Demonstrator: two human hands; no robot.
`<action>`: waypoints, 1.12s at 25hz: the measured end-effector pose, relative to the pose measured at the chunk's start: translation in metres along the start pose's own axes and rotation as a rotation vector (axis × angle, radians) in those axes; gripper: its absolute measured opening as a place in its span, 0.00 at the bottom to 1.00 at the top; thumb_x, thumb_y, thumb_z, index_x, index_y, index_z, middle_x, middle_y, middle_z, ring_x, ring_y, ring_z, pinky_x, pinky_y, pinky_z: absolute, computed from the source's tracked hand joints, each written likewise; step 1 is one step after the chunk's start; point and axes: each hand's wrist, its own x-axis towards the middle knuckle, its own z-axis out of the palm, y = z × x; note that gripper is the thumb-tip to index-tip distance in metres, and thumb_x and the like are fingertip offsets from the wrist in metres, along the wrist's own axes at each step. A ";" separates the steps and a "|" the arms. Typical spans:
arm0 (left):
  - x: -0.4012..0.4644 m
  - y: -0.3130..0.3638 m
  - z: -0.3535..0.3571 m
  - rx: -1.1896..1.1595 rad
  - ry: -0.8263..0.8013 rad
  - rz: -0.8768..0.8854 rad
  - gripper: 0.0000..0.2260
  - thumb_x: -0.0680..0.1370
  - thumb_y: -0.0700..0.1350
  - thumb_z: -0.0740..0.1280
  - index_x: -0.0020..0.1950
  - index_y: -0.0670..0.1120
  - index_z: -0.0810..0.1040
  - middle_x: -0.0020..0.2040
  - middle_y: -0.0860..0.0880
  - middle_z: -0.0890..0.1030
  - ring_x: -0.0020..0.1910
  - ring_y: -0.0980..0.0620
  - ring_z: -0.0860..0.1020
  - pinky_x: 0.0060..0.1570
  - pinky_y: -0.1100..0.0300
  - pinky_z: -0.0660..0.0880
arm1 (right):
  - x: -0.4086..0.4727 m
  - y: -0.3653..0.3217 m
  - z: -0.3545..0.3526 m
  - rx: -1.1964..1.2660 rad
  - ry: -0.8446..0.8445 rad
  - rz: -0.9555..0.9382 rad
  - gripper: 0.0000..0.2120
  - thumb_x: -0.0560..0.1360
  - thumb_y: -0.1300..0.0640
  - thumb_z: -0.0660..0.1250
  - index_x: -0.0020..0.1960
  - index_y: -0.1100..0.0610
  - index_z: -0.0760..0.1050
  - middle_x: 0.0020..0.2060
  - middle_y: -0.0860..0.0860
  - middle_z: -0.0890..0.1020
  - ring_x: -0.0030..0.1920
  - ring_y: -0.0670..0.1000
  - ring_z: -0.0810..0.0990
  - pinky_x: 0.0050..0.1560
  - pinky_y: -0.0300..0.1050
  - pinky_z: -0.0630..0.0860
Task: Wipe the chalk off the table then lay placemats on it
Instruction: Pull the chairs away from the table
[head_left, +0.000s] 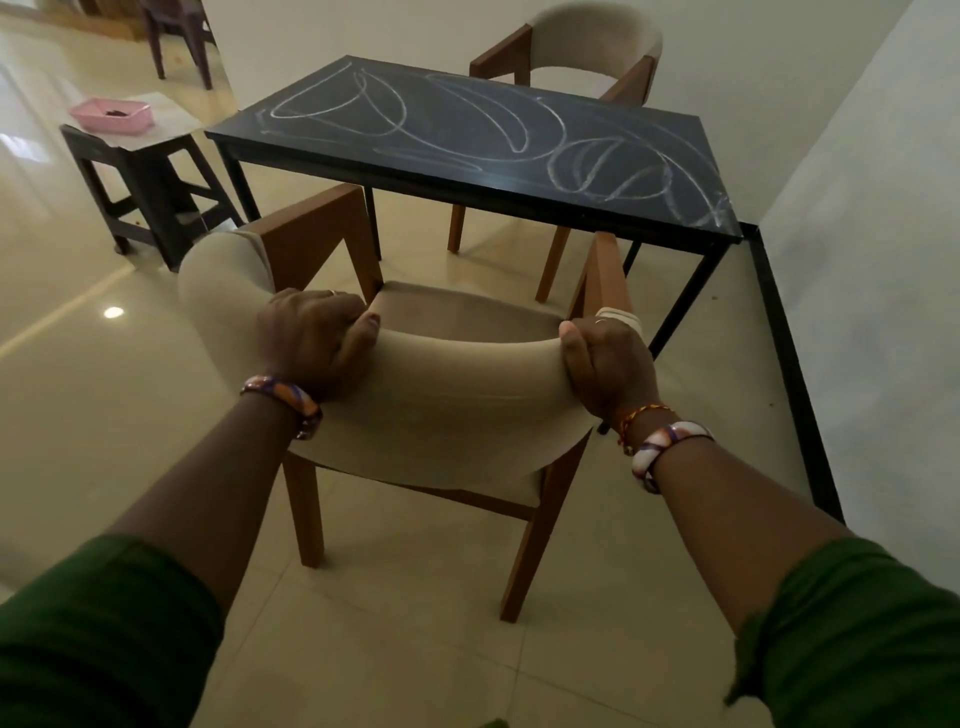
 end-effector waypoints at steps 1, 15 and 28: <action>0.002 -0.001 -0.001 0.000 -0.014 -0.005 0.26 0.75 0.54 0.50 0.38 0.39 0.81 0.33 0.41 0.80 0.32 0.43 0.77 0.40 0.56 0.67 | -0.001 -0.003 0.001 -0.001 0.009 0.045 0.24 0.78 0.49 0.49 0.33 0.59 0.74 0.28 0.51 0.74 0.30 0.50 0.70 0.34 0.40 0.62; 0.003 -0.037 -0.004 -0.033 -0.123 0.163 0.22 0.75 0.51 0.50 0.40 0.40 0.79 0.32 0.42 0.79 0.30 0.44 0.75 0.38 0.59 0.66 | -0.003 -0.059 0.008 -0.095 0.057 0.225 0.28 0.78 0.42 0.50 0.35 0.60 0.77 0.24 0.44 0.68 0.27 0.42 0.67 0.29 0.35 0.58; 0.014 -0.103 -0.022 -0.059 -0.182 0.196 0.24 0.75 0.55 0.49 0.42 0.42 0.80 0.33 0.44 0.79 0.32 0.45 0.76 0.40 0.59 0.65 | 0.009 -0.147 0.056 -0.311 0.000 0.059 0.37 0.72 0.35 0.41 0.39 0.60 0.80 0.32 0.55 0.80 0.32 0.54 0.77 0.34 0.44 0.73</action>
